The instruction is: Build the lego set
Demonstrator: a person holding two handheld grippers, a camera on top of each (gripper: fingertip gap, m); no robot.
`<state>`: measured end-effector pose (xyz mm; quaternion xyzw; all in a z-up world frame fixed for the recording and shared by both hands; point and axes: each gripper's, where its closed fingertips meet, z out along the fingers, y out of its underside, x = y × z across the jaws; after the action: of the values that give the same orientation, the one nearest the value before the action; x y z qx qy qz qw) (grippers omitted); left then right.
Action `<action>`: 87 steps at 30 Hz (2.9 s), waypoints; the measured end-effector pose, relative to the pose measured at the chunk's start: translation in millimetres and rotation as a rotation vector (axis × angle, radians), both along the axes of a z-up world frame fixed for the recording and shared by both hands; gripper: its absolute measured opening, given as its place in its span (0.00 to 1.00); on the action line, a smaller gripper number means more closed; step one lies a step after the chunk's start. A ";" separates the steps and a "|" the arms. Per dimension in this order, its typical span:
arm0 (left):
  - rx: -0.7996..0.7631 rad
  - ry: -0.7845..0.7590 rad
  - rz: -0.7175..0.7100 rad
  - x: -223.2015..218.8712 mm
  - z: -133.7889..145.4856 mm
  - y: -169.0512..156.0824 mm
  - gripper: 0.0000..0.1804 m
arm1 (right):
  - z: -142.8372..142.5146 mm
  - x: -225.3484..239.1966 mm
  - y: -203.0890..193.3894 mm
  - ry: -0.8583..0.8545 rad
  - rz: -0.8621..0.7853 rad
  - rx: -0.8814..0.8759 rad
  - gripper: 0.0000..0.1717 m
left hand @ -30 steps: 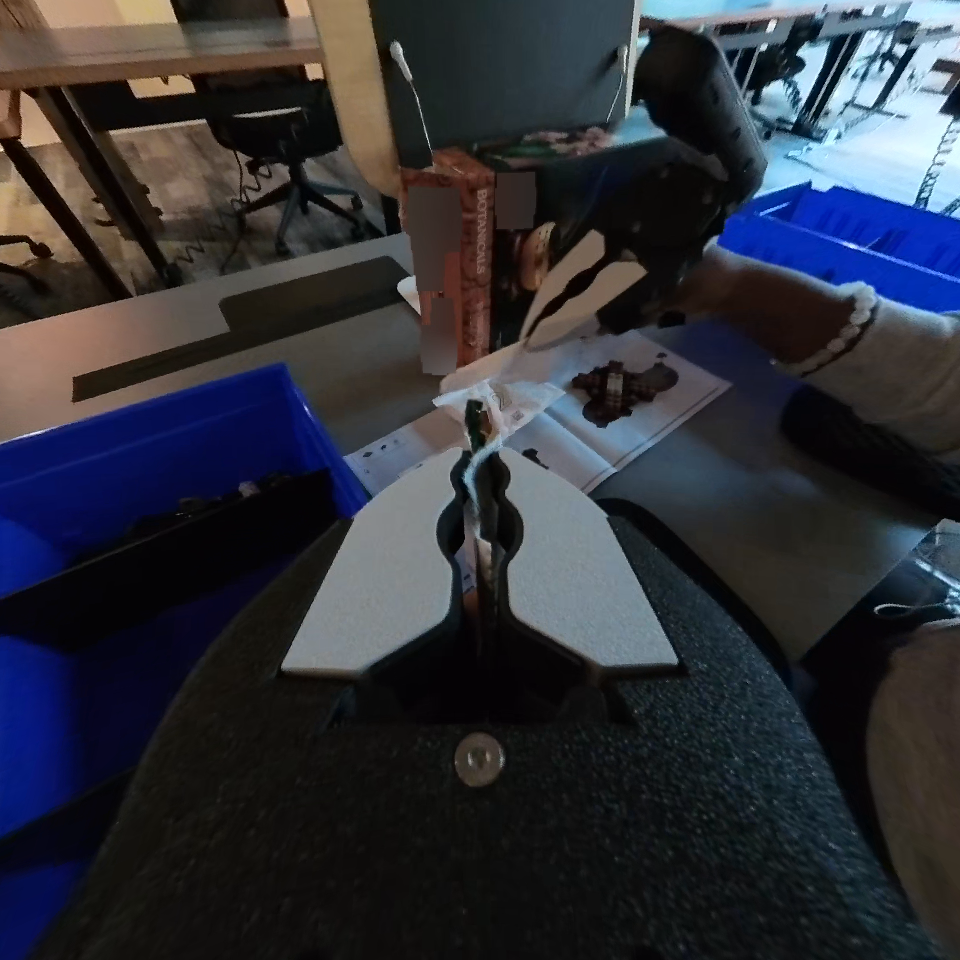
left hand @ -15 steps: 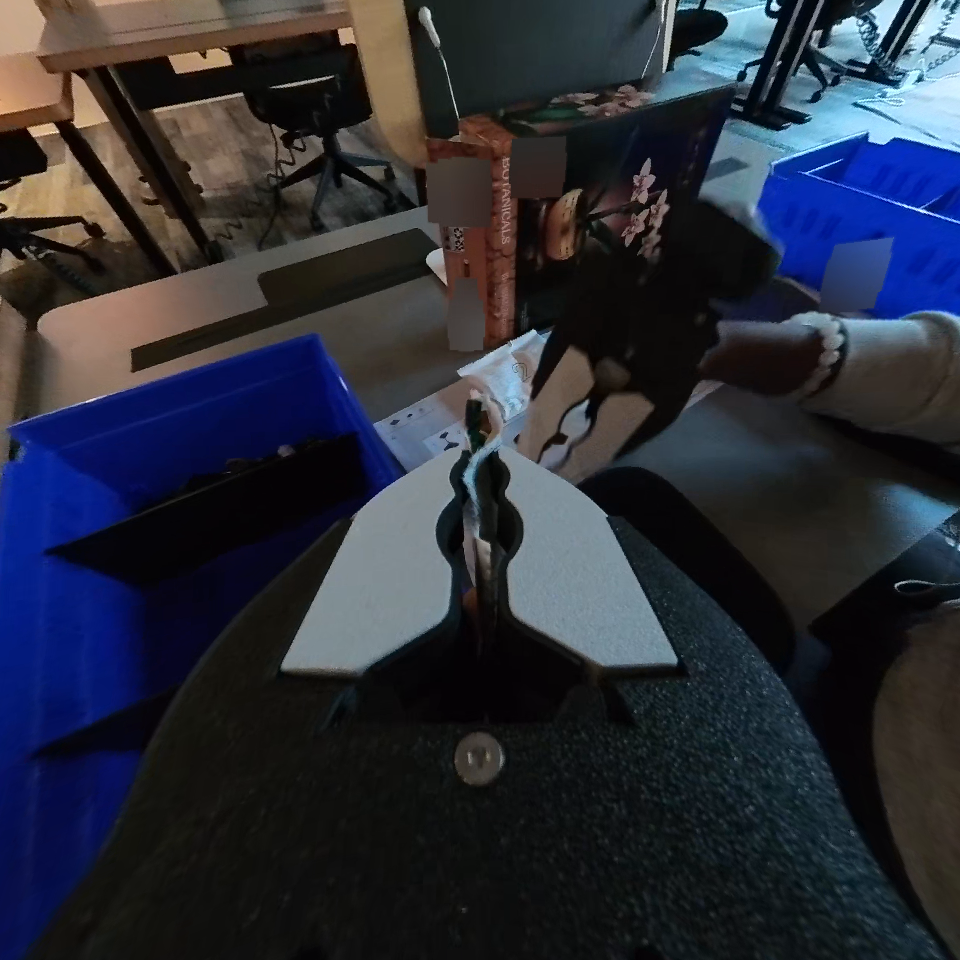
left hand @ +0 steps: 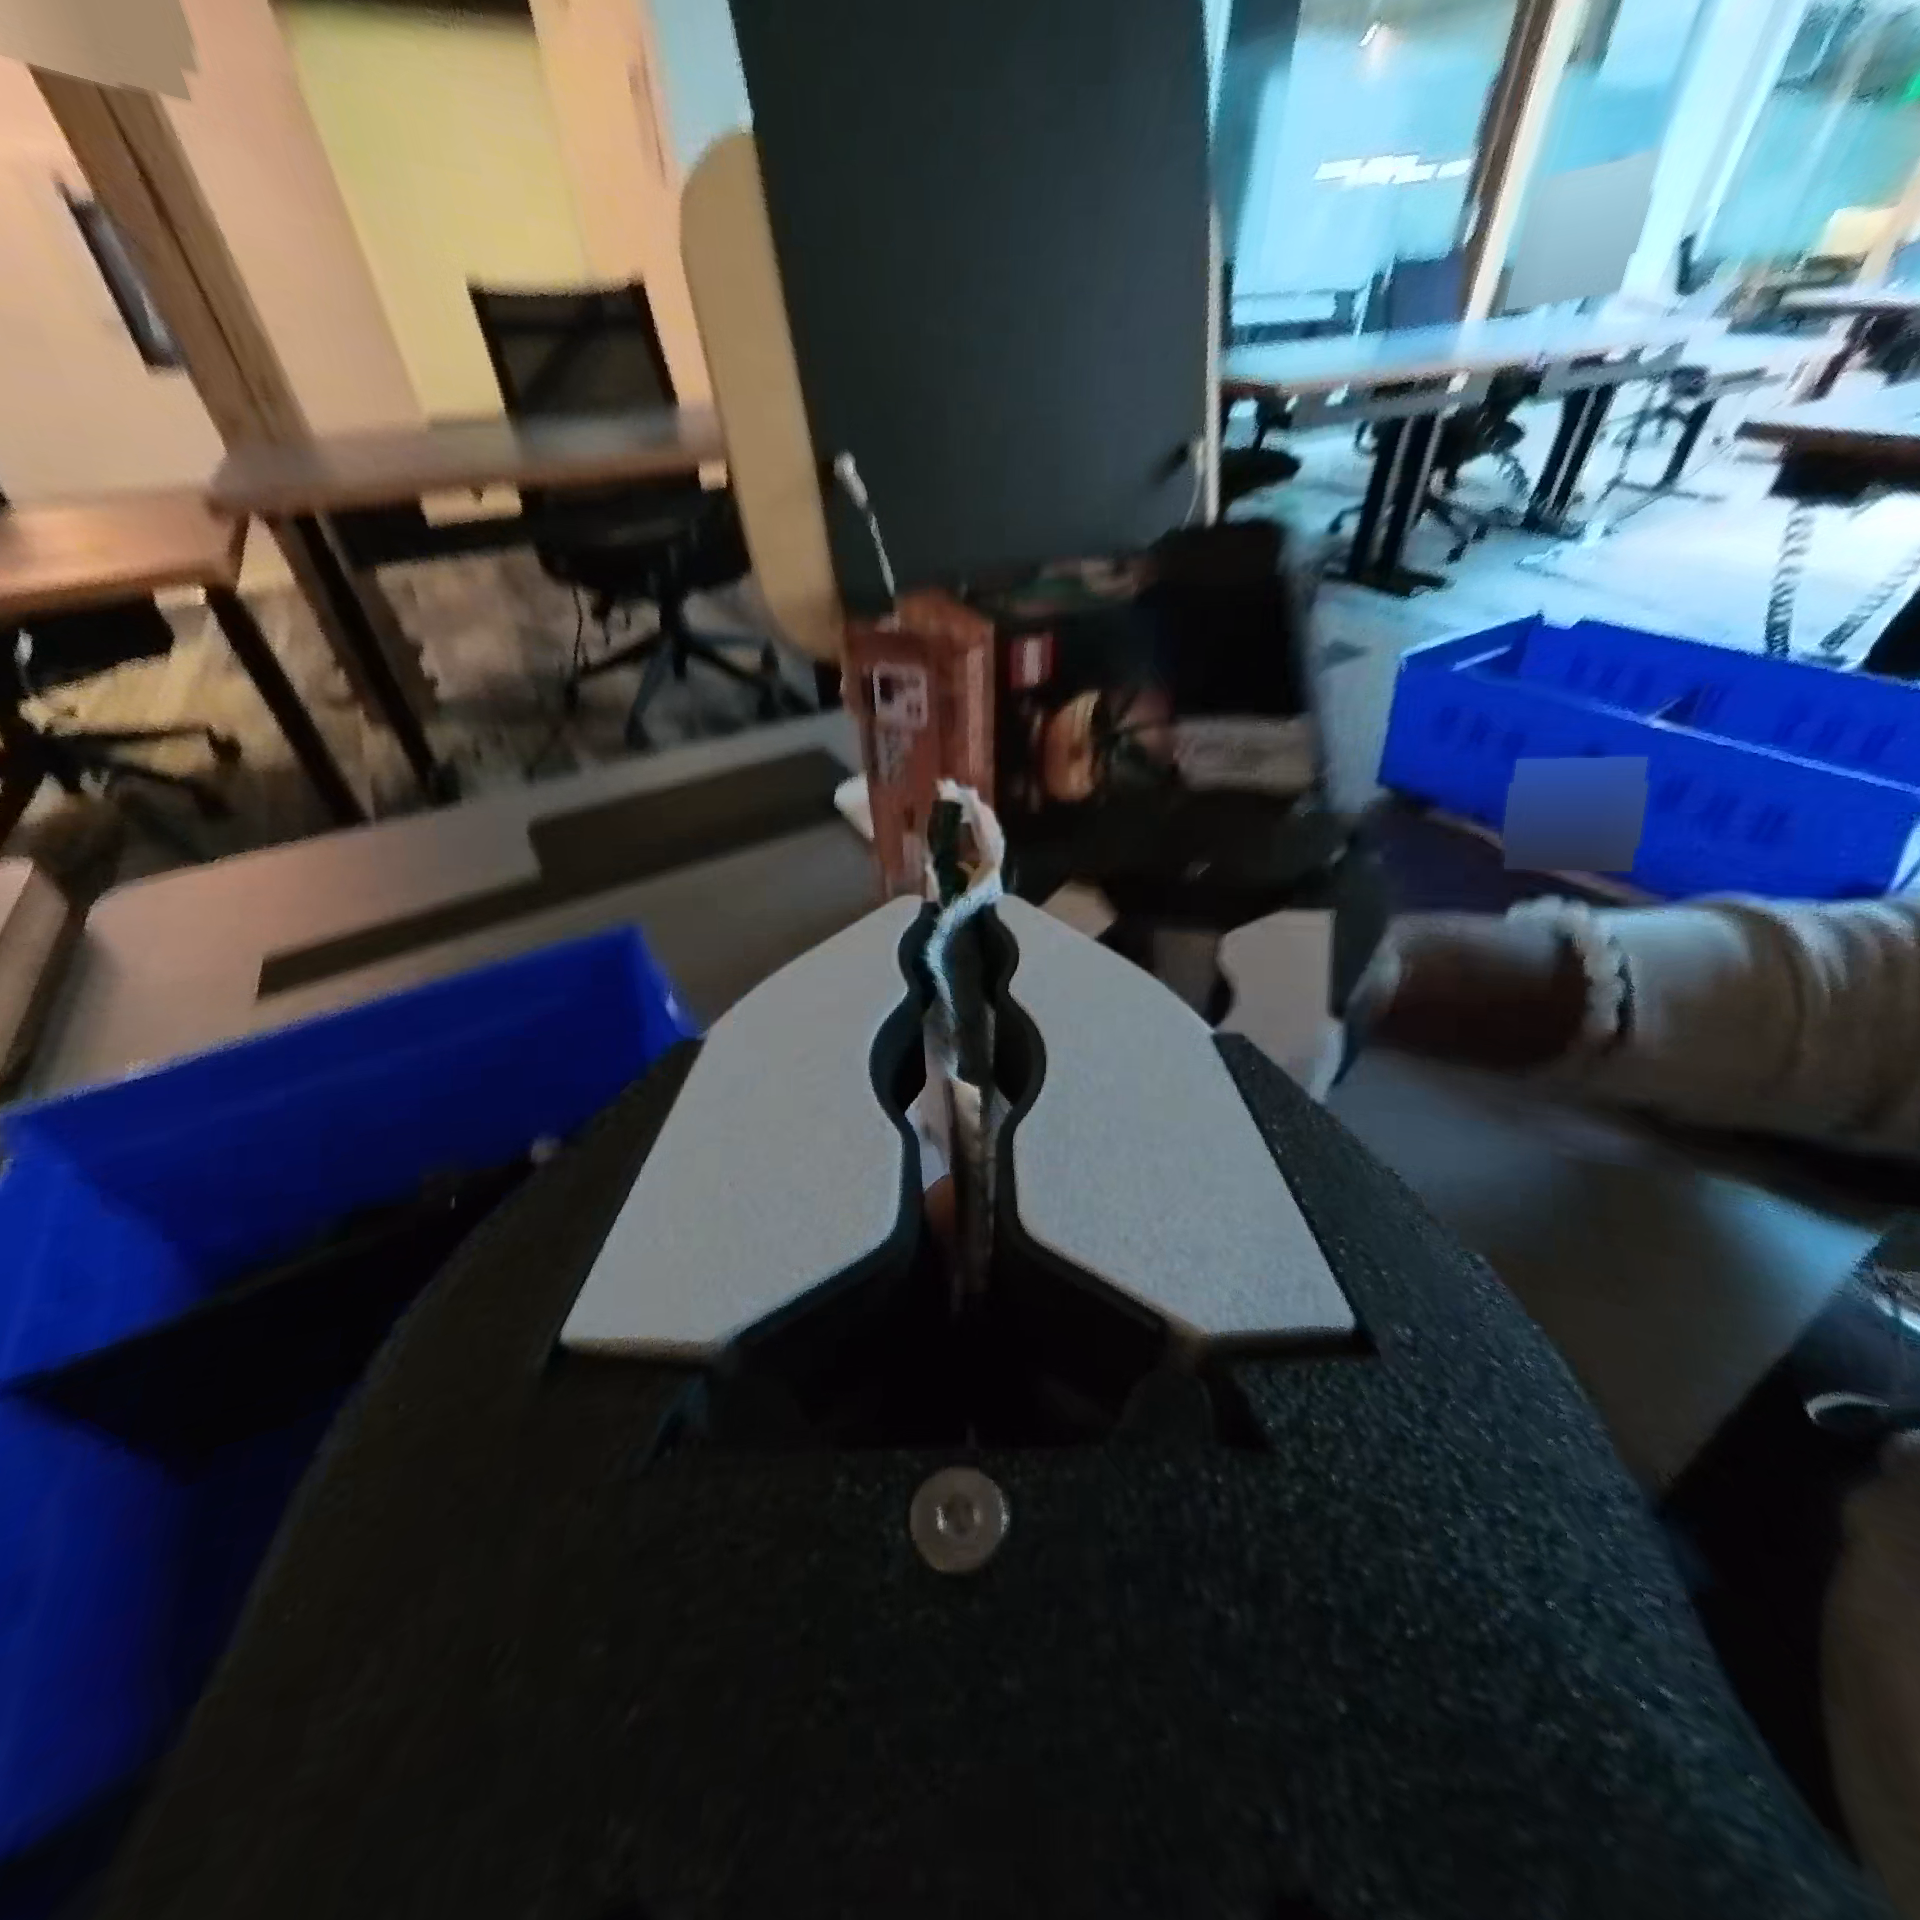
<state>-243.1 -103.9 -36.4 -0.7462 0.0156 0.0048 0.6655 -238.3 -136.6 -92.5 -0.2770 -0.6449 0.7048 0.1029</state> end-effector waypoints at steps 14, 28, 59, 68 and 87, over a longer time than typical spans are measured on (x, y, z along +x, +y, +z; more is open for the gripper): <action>0.154 0.019 0.002 -11.9 8.0 5.0 0.05 | 30.1 -26.4 0.5 0.106 0.110 -0.165 0.11; -0.040 0.215 0.187 -62.8 -5.6 -34.9 0.32 | 12.9 -73.5 30.1 0.167 -0.092 0.107 0.09; -0.252 0.259 0.105 -67.6 -40.7 -34.6 0.08 | -25.5 -99.2 45.0 0.260 -0.165 0.685 0.09; -0.377 0.226 0.372 -108.4 -78.5 -67.5 0.09 | -66.1 -128.2 48.1 -0.171 -0.037 1.013 0.09; -0.259 0.195 0.398 -78.4 -82.6 -110.4 0.08 | -126.8 -137.4 20.8 -0.799 0.225 1.422 0.25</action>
<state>-321.4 -214.3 -119.0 -0.8096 -0.0671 0.2056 0.5456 -375.6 -115.8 -219.3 -0.3094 -0.9492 -0.0175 -0.0548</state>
